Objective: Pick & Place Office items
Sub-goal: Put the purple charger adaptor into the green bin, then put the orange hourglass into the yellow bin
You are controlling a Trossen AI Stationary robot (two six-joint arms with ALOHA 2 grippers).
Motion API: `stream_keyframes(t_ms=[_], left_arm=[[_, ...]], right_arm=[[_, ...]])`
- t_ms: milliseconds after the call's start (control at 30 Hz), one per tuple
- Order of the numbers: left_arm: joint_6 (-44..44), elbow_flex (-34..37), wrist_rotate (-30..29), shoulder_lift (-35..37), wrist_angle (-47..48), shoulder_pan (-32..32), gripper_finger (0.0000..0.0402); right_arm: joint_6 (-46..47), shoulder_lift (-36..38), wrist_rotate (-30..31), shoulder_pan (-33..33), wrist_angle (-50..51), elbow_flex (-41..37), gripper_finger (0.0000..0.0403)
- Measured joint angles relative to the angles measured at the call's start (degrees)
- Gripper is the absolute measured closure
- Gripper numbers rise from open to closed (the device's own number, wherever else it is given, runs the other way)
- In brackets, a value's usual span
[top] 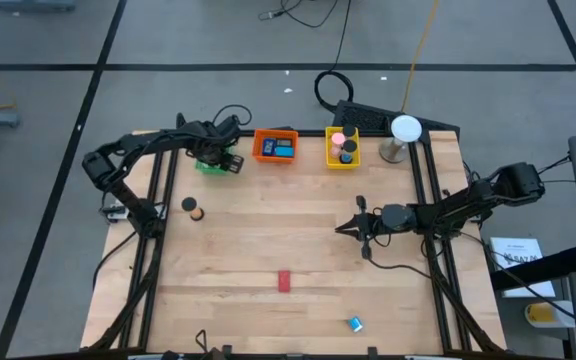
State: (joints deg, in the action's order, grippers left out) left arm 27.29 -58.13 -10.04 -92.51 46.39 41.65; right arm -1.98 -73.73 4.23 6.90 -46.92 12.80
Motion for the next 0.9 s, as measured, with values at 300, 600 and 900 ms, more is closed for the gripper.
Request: stream_keyframes(t_ms=[300, 600, 900], left_arm=[[-1.33, 0.0, -0.41, 0.04, 0.2, 0.02, 0.0242], [-4.72, -0.22, -0.55, 7.3, 0.96, -0.78, 0.0241], [-9.02, -0.21, -6.73, 20.31, 2.94, -12.05, 0.0265]], right_arm=[[0.0, 0.0, 0.0, 0.0, 0.0, 0.0, 0.0385], [-0.37, 0.0, 0.07, 0.0, 0.0, 0.0, 0.0385], [-0.24, 0.02, 0.17, -0.02, -0.53, 0.0, 0.0385]])
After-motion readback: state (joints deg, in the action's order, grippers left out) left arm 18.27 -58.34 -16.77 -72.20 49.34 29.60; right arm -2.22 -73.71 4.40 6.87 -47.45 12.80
